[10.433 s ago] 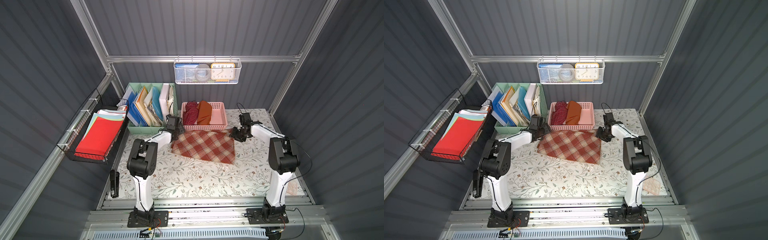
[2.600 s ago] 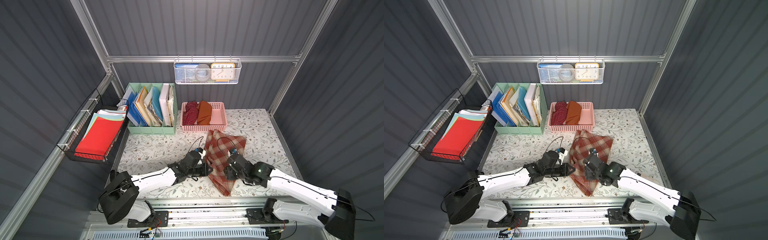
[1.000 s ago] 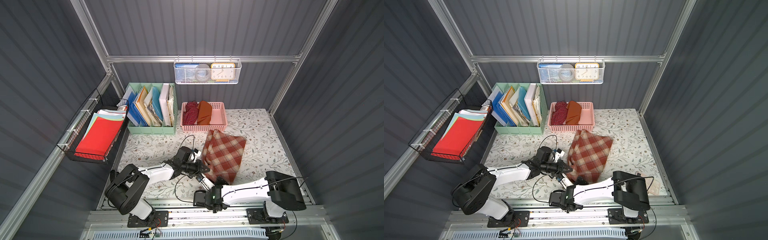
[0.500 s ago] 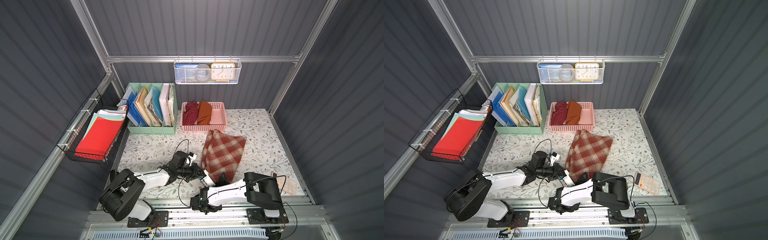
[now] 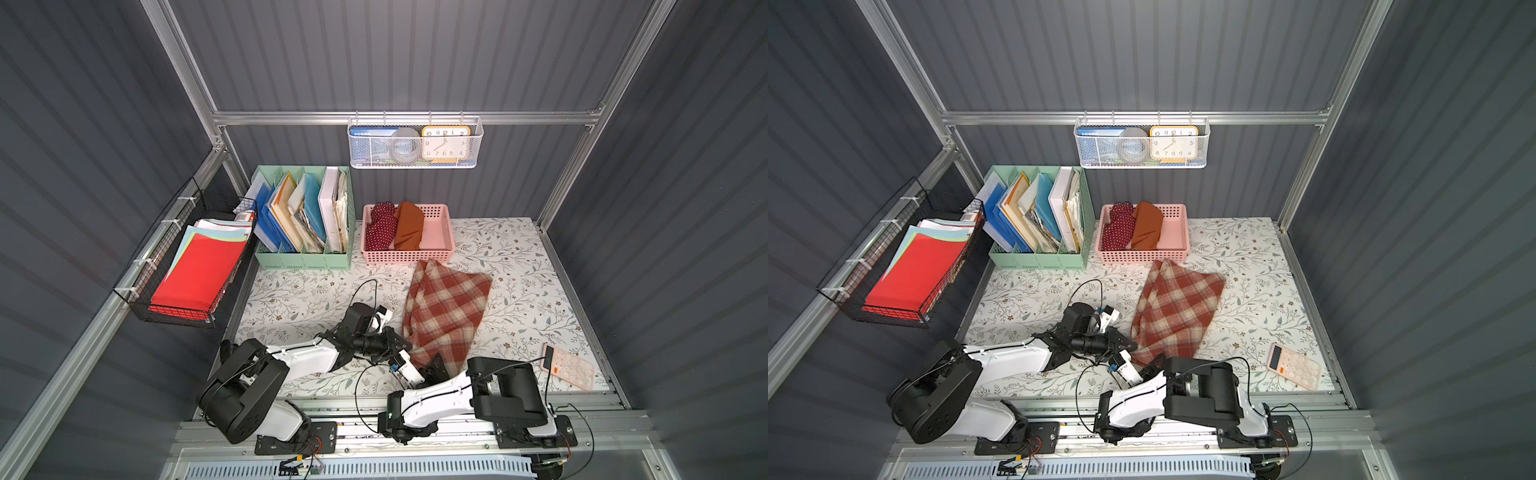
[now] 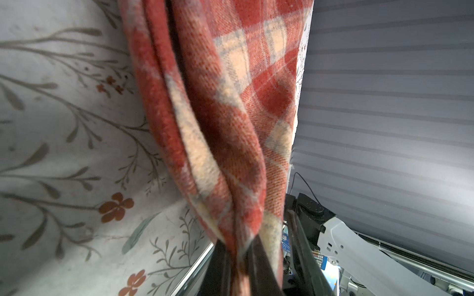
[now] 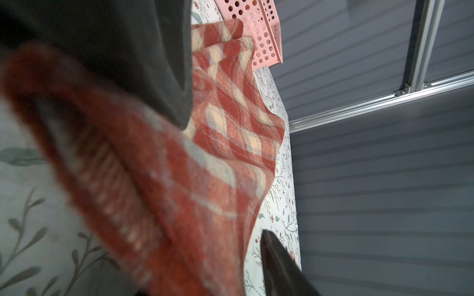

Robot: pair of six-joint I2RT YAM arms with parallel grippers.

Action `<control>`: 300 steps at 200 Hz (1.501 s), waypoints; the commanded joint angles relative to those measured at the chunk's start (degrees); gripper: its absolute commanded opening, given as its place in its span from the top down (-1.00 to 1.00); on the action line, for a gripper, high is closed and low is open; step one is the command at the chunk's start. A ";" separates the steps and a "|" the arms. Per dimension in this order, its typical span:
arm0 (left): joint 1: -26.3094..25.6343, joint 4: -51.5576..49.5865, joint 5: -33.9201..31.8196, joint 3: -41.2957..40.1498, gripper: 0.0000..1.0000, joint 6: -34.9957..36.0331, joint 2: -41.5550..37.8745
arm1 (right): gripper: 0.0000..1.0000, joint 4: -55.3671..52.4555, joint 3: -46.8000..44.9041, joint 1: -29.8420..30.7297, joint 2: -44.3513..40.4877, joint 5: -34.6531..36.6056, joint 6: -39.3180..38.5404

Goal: Roll up the skirts
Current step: Roll the skirt at the center of the board.

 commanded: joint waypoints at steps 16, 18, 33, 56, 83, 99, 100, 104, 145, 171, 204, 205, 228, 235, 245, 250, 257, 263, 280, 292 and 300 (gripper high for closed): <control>1.26 -4.71 1.42 1.74 1.00 3.13 -2.82 | 0.19 4.49 -1.43 -1.06 -1.17 -3.22 -5.79; 1.25 -4.82 1.37 1.73 1.00 3.14 -2.95 | 0.19 4.66 -1.52 -1.19 -1.17 -3.31 -5.99; 1.30 -5.12 1.51 1.47 1.00 3.32 -3.59 | 0.25 7.27 -2.08 -2.58 -1.54 -4.96 -8.84; 1.30 -5.12 1.70 0.78 1.00 3.24 -4.15 | 0.48 12.68 -3.61 -3.88 -2.91 -7.45 -14.99; 1.86 -6.81 0.77 0.42 0.75 4.28 -4.89 | 0.77 16.19 -3.98 -4.23 -3.99 -10.73 -21.02; 2.76 -7.46 -0.32 0.10 0.51 4.57 -5.77 | 0.94 17.77 -4.15 -4.14 -4.32 -13.74 -24.08; 2.90 -7.70 -0.45 0.10 0.49 4.74 -5.85 | 0.95 17.92 -4.20 -4.11 -4.41 -14.03 -24.22; 3.08 -8.62 -0.99 0.23 0.33 5.15 -6.06 | 0.98 18.39 -4.23 -4.07 -4.50 -15.06 -24.99; 4.95 -16.23 -7.73 -0.12 -0.51 7.06 -10.74 | 1.00 19.74 -3.64 -3.99 -4.51 -22.68 -29.69; 6.54 -23.48 -14.54 0.29 -0.89 8.12 -17.04 | 1.00 17.90 -1.74 -4.07 -3.97 -24.10 -31.72; 7.38 -28.89 -20.13 1.99 -0.99 10.34 -22.76 | 1.00 16.14 -0.25 -6.88 -7.62 -26.38 -37.36; 7.37 -28.92 -20.15 2.03 -0.99 10.39 -22.87 | 1.00 16.18 -0.31 -7.06 -7.78 -26.64 -37.59; 7.45 -29.84 -20.53 2.33 -0.99 11.13 -24.09 | 1.00 20.39 -1.96 -13.00 -14.11 -40.60 -43.77; 7.46 -29.90 -20.57 2.31 -0.99 11.17 -24.40 | 1.00 22.44 -3.00 -15.03 -16.06 -45.86 -45.06; 7.57 -29.73 -20.62 2.32 -0.99 11.35 -24.86 | 1.00 24.65 -3.72 -17.50 -18.29 -53.64 -46.42; 7.54 -29.71 -20.59 2.28 -0.99 11.42 -24.97 | 1.00 26.01 -4.16 -18.52 -19.29 -56.70 -47.10; 7.54 -29.56 -20.52 2.32 -0.99 11.58 -25.07 | 1.00 27.56 -4.69 -20.09 -20.52 -61.56 -47.86; 7.62 -29.28 -20.32 2.32 -0.99 11.77 -24.99 | 1.00 29.12 -5.15 -21.78 -21.40 -66.40 -48.53; 7.63 -28.00 -19.13 2.43 -0.99 12.32 -23.91 | 1.00 33.87 -7.29 -26.75 -23.51 -78.81 -49.62; 7.63 -27.09 -18.86 2.32 -0.99 12.64 -22.94 | 1.00 38.43 -9.05 -30.39 -24.50 -89.18 -49.47; 7.63 -26.47 -16.96 2.23 -0.99 12.81 -22.48 | 1.00 42.47 -10.41 -32.72 -24.64 -94.55 -47.86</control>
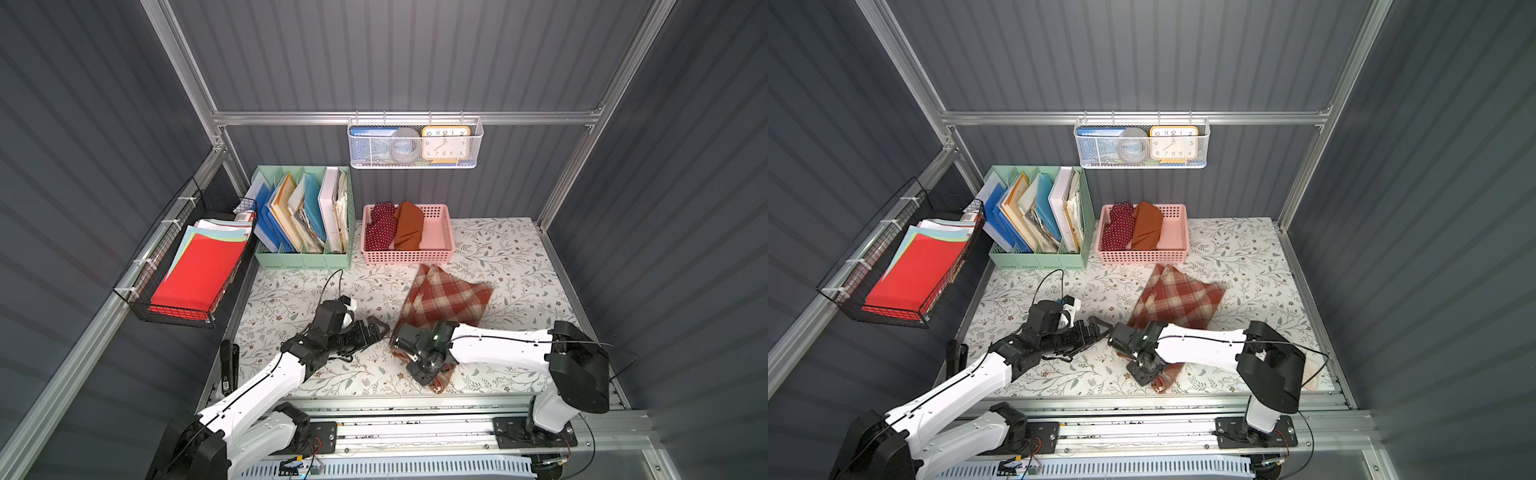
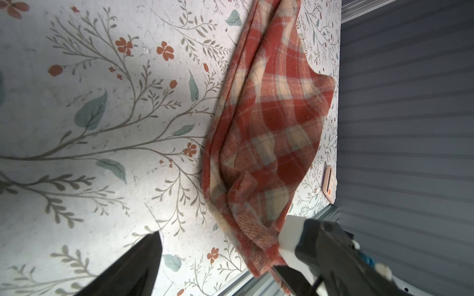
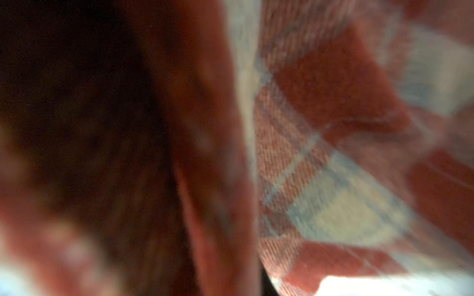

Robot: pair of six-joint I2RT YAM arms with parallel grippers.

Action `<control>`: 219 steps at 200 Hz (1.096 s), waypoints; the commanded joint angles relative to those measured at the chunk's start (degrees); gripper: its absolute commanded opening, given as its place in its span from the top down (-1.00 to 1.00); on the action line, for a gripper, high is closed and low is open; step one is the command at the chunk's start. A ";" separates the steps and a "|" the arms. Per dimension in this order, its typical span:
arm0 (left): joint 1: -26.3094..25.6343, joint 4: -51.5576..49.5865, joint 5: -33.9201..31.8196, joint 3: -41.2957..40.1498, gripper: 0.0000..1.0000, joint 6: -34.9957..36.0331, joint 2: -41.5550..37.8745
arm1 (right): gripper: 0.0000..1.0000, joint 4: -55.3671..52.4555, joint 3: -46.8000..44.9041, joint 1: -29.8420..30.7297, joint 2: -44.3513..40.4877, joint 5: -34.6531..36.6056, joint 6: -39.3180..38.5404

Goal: Roll up the skirts
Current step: Roll the skirt at the center of the board.

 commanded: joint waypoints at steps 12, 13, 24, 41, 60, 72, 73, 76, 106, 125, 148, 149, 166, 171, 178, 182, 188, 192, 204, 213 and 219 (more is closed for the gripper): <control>0.20 1.18 2.72 0.89 -0.99 2.43 1.30 | 1.00 16.45 -4.57 -8.07 0.22 -33.52 1.73; 0.20 1.21 2.72 0.88 -0.99 2.43 1.31 | 1.00 16.73 -4.65 -8.23 0.36 -34.08 1.77; 0.20 0.96 2.56 0.92 -0.98 2.43 0.70 | 1.00 18.97 -5.12 -9.62 2.65 -38.04 2.78; 0.22 -1.19 1.49 1.10 -0.97 2.53 -1.28 | 1.00 24.39 -7.27 -12.34 5.28 -44.25 5.46; 0.20 -4.13 -3.44 0.59 -0.95 2.12 -5.15 | 1.00 26.76 -8.28 -15.31 7.17 -45.86 6.91; 0.20 -4.32 -4.15 -0.69 -0.88 1.73 -7.49 | 1.00 24.55 -7.53 -16.70 7.91 -43.97 5.62; 0.20 -4.22 -4.14 -0.83 -0.87 1.69 -7.66 | 1.00 24.34 -7.45 -16.81 8.02 -43.70 5.47; 0.20 -4.02 -4.08 -1.31 -0.85 1.57 -8.09 | 0.97 23.70 -7.26 -17.14 8.19 -43.02 5.23; 0.16 -1.27 -6.21 -5.60 -0.62 -0.78 -9.50 | 0.66 18.09 -5.75 -19.01 8.22 -36.89 2.63; 0.04 5.19 -3.96 -10.17 -0.47 -4.84 -9.10 | 0.46 16.15 -5.51 -19.03 7.85 -33.59 2.36; -0.68 9.92 -4.00 -12.65 -0.43 -6.60 -6.71 | 0.34 16.02 -5.93 -18.76 5.91 -31.67 3.23; -0.73 10.06 -3.98 -12.70 -0.43 -6.61 -6.57 | 0.33 16.07 -5.94 -18.76 5.75 -31.57 3.31; -1.79 13.18 -4.33 -13.01 -0.45 -7.36 -4.28 | 0.26 15.16 -5.76 -18.62 4.05 -30.08 3.68; -2.25 13.93 -4.54 -12.88 -0.46 -7.49 -3.50 | 0.25 14.60 -5.51 -18.60 3.55 -29.33 3.74; -3.04 14.94 -4.90 -12.63 -0.48 -7.65 -2.37 | 0.23 14.11 -5.13 -18.43 2.72 -28.68 3.66; -3.58 15.43 -5.13 -12.41 -0.50 -7.67 -1.66 | 0.21 14.10 -5.08 -18.33 2.26 -28.47 3.79; -4.35 15.80 -5.60 -12.00 -0.52 -7.73 -0.68 | 0.19 14.15 -4.95 -18.25 1.54 -28.25 3.91; -4.93 16.18 -6.02 -11.73 -0.53 -7.83 0.01 | 0.18 13.36 -4.84 -18.09 1.11 -28.25 3.92; -6.93 17.36 -6.98 -11.02 -0.55 -8.13 1.96 | 0.16 11.34 -4.25 -17.41 0.05 -27.35 3.62; -8.31 18.10 -7.79 -10.44 -0.57 -8.33 3.39 | 0.14 10.48 -3.94 -16.91 -0.49 -25.38 3.35; -9.26 18.60 -8.06 -10.14 -0.57 -8.46 4.37 | 0.14 9.79 -3.70 -16.68 -0.56 -23.92 3.14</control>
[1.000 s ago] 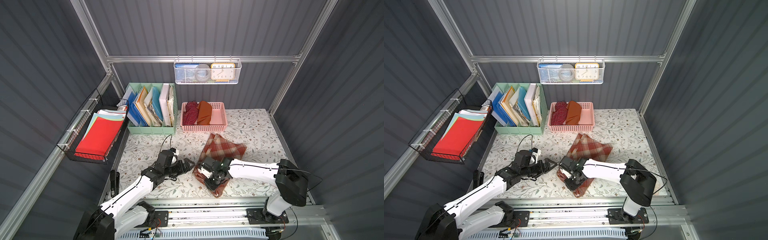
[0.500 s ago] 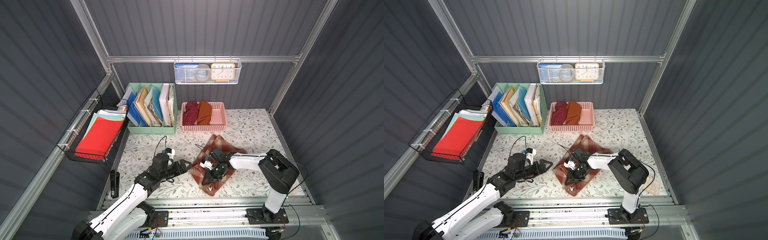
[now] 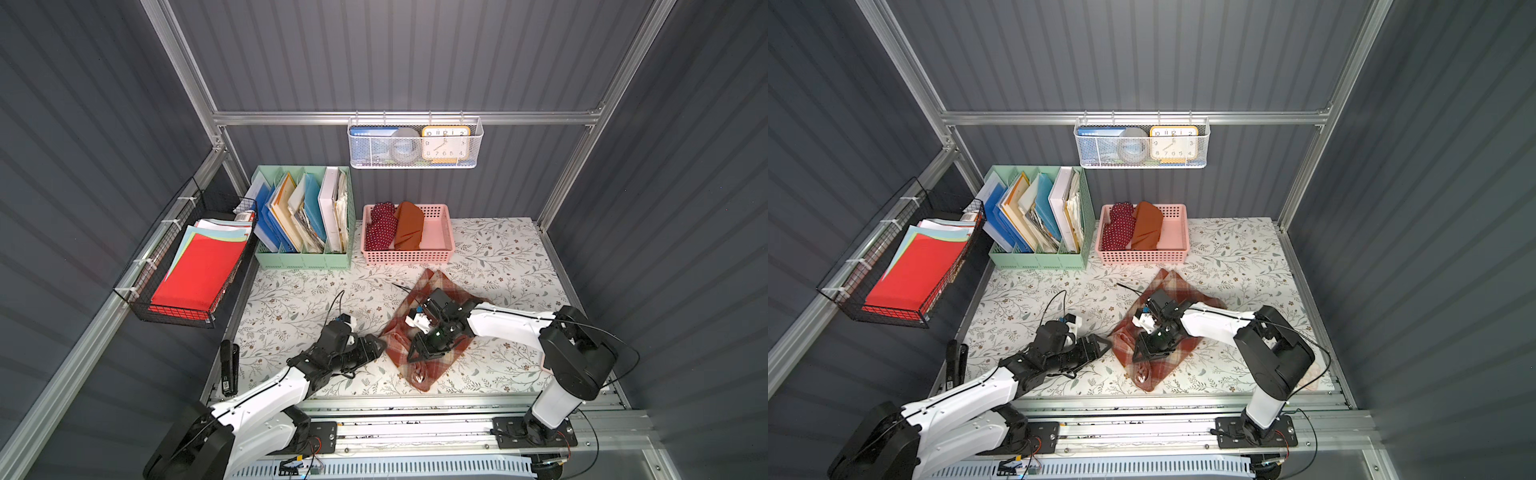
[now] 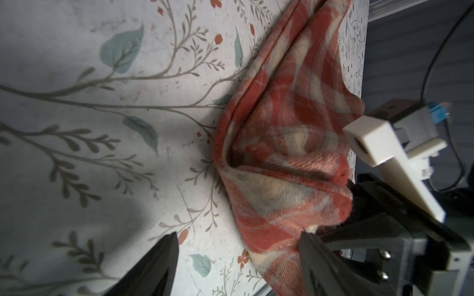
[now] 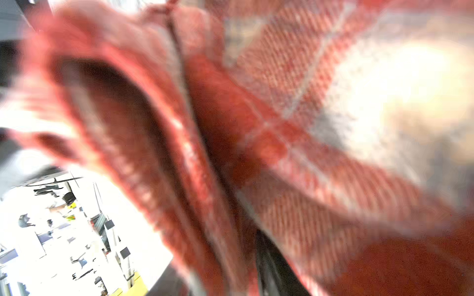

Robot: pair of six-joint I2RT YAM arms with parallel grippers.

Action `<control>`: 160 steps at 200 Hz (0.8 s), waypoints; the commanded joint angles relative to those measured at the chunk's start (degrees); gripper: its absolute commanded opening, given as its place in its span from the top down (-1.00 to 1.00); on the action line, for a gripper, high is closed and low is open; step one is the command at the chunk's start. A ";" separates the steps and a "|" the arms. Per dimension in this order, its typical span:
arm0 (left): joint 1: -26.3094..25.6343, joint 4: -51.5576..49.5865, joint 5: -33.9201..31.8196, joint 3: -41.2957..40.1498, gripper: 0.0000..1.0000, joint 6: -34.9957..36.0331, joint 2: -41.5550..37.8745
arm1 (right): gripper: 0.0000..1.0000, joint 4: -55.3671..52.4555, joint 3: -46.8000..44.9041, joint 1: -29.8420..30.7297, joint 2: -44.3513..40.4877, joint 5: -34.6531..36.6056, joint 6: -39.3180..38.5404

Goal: Roll up the skirts
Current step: Roll the skirt at the center of the board.

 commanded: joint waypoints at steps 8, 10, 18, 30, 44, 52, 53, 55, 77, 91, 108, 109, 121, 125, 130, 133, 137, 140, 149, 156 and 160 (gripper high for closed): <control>-3.50 5.20 -2.36 2.33 -0.58 -1.36 3.95 | 0.14 -5.62 2.40 1.33 -0.95 7.69 -0.91; -3.59 5.41 -2.36 2.33 -0.58 -1.47 4.21 | 0.14 -6.07 2.60 1.33 -0.71 8.23 -0.95; -4.00 6.13 -2.15 2.33 -0.58 -1.77 5.19 | 0.14 -7.22 3.16 1.52 0.01 9.77 -1.47; -4.29 6.73 -2.03 2.06 -0.57 -2.20 5.67 | 0.14 -7.44 3.27 1.84 0.76 12.16 -1.51; -4.44 6.71 -2.15 1.82 -0.58 -2.41 5.02 | 0.14 -8.10 3.69 2.21 1.64 15.15 -1.66; -4.47 6.25 -2.29 1.82 -0.58 -2.47 4.33 | 0.15 -9.20 4.50 2.58 2.30 17.42 -1.83; -4.47 6.15 -2.28 1.81 -0.58 -2.44 4.25 | 0.15 -9.32 4.56 2.66 2.39 17.78 -1.83; -4.47 5.96 -2.39 1.80 -0.58 -2.42 4.07 | 0.15 -9.63 4.83 2.79 2.50 18.48 -1.84; -4.45 4.70 -2.69 2.06 -0.59 -2.21 2.98 | 0.16 -10.44 5.84 4.09 2.43 25.28 -2.18; -4.43 4.54 -2.76 1.99 -0.60 -2.05 3.55 | 0.15 -11.45 6.77 4.81 3.40 28.81 -2.61; -4.47 5.08 -2.71 1.98 -0.59 -1.74 4.97 | 0.16 -11.83 7.59 5.65 5.03 30.22 -3.23; -4.47 5.12 -2.76 1.98 -0.60 -1.68 5.02 | 0.16 -11.82 7.60 5.69 5.11 30.24 -3.28; -4.55 5.59 -2.84 2.10 -0.60 -0.99 6.26 | 0.16 -11.60 7.86 6.23 6.00 31.40 -3.55; -4.54 5.73 -3.02 2.22 -0.61 -0.66 6.79 | 0.16 -11.71 8.01 6.40 6.26 32.18 -3.43; -4.46 5.80 -3.28 2.43 -0.61 -0.11 7.49 | 0.16 -11.70 8.01 6.51 6.53 32.80 -3.50; -4.53 5.86 -3.47 2.57 -0.61 0.23 7.92 | 0.16 -11.65 8.05 6.58 6.64 33.00 -3.58; -4.49 5.86 -3.66 2.82 -0.61 0.66 8.51 | 0.16 -11.69 8.08 6.60 6.77 33.11 -3.74; -4.46 5.86 -3.81 2.98 -0.62 0.99 8.99 | 0.16 -11.67 8.14 6.61 6.89 33.30 -3.81; -4.43 6.51 -4.36 3.22 -0.64 1.85 10.22 | 0.16 -11.52 7.99 6.53 7.40 33.75 -3.99; -4.53 7.78 -4.59 3.20 -0.65 2.26 11.16 | 0.16 -11.57 7.97 6.53 7.77 33.94 -4.24; -4.52 8.62 -4.78 3.13 -0.67 2.32 11.71 | 0.16 -11.67 7.88 6.56 7.98 34.01 -4.42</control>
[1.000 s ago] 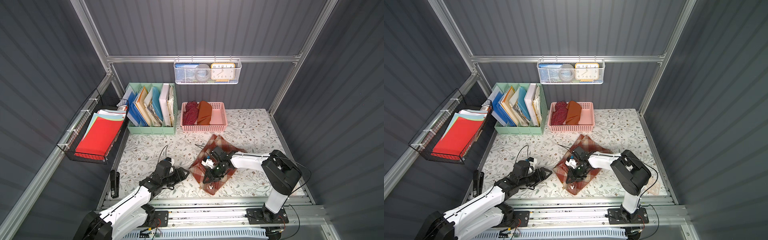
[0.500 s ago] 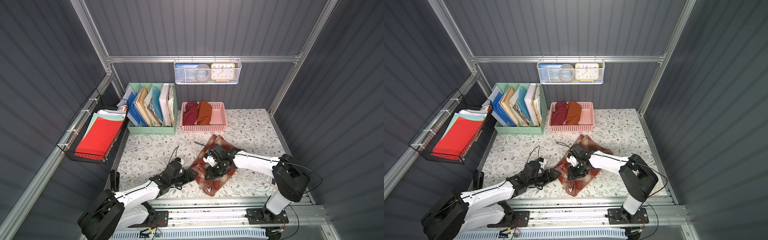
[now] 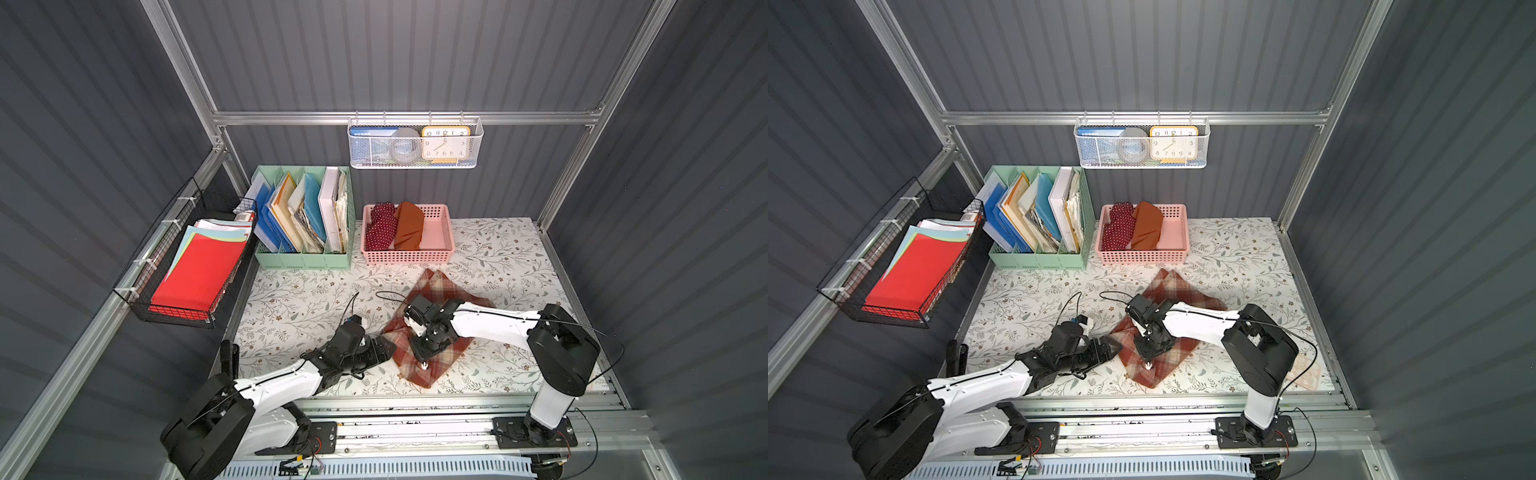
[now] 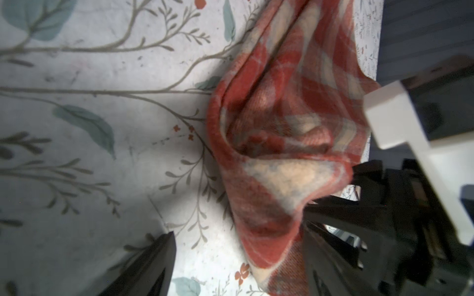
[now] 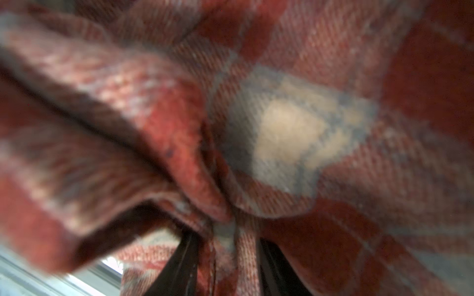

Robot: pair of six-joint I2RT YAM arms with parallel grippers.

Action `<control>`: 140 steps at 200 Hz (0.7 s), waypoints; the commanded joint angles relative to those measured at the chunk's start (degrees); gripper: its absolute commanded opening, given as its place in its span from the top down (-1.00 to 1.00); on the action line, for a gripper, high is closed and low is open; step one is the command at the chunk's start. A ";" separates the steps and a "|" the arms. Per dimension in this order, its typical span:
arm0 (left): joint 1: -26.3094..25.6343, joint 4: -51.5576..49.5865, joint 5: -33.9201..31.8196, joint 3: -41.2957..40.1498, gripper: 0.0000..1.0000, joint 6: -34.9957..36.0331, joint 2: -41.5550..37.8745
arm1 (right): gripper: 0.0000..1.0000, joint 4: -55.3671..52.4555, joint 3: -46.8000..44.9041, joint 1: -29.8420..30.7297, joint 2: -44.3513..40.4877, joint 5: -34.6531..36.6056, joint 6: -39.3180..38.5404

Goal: Roll up the skirts
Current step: Roll the skirt at the center of the board.

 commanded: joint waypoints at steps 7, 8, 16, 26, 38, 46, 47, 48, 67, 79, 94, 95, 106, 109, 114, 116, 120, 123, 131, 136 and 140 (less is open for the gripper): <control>-0.37 4.92 -2.26 1.26 -0.70 3.08 3.36 | 0.16 -1.83 -0.28 -0.25 2.35 5.74 -1.48; -0.40 5.29 -2.26 1.18 -0.70 3.16 3.53 | 0.16 -1.77 -0.32 -0.25 2.38 5.76 -1.52; -0.43 7.80 -2.27 0.80 -0.73 3.07 4.39 | 0.17 -1.37 -0.67 -0.26 2.63 5.95 -1.57; -0.43 11.17 -1.91 0.43 -0.75 3.28 5.29 | 0.17 -1.26 -1.01 -0.26 2.90 6.07 -1.57; -0.43 14.16 -1.35 -0.10 -0.77 4.24 6.34 | 0.17 -1.14 -1.26 -0.26 3.18 6.42 -1.56; -0.43 15.36 -1.15 -0.40 -0.76 5.16 7.32 | 0.18 -0.95 -1.42 -0.34 3.26 6.67 -1.44; -0.43 15.47 -1.09 -0.48 -0.76 5.25 7.45 | 0.18 -0.89 -1.46 -0.34 3.28 6.67 -1.42; -0.43 15.57 -1.07 -0.48 -0.75 5.38 7.64 | 0.18 -0.91 -1.48 -0.34 3.29 6.66 -1.36; -0.43 16.61 -0.84 -0.12 -0.61 7.18 11.15 | 0.17 -0.63 -1.68 -0.84 2.95 6.32 -1.29; -0.43 18.68 -1.51 -0.55 -0.53 7.98 13.63 | 0.18 -0.55 -1.64 -1.13 2.52 5.88 -1.37; -0.42 22.92 -1.91 -0.64 -0.52 9.42 17.57 | 0.18 -0.28 -1.74 -1.35 2.09 5.68 -1.47; -0.42 23.12 -1.91 -0.60 -0.53 9.62 17.84 | 0.18 -0.29 -1.71 -1.38 2.08 5.69 -1.48; -0.43 24.62 -1.69 0.49 -0.55 11.06 21.28 | 0.18 -0.42 -1.81 -1.57 2.15 5.94 -1.49; -0.43 25.36 -1.33 0.66 -0.55 11.55 22.12 | 0.18 -0.48 -1.84 -1.64 2.15 5.95 -1.53; -0.47 26.97 -0.69 0.66 -0.55 11.98 23.42 | 0.18 -0.54 -1.90 -1.73 2.24 6.03 -1.48; -0.50 27.55 -0.47 0.66 -0.54 12.01 23.95 | 0.18 -0.56 -1.91 -1.75 2.24 6.04 -1.48; -0.54 28.48 -0.26 0.69 -0.54 12.02 24.83 | 0.18 -0.65 -1.98 -1.82 2.24 6.15 -1.48; -0.55 28.96 -0.05 0.75 -0.53 11.95 25.40 | 0.18 -0.56 -2.07 -1.84 2.24 6.21 -1.48; -0.59 30.16 0.40 0.75 -0.43 12.05 26.87 | 0.18 -0.56 -2.28 -2.01 2.15 6.36 -1.39; -0.59 30.92 0.77 0.74 -0.33 12.10 27.72 | 0.18 -0.47 -2.46 -2.10 2.09 6.23 -1.35; -0.60 31.47 0.87 0.55 -0.22 12.03 28.40 | 0.18 -0.42 -2.56 -2.19 1.99 6.26 -1.25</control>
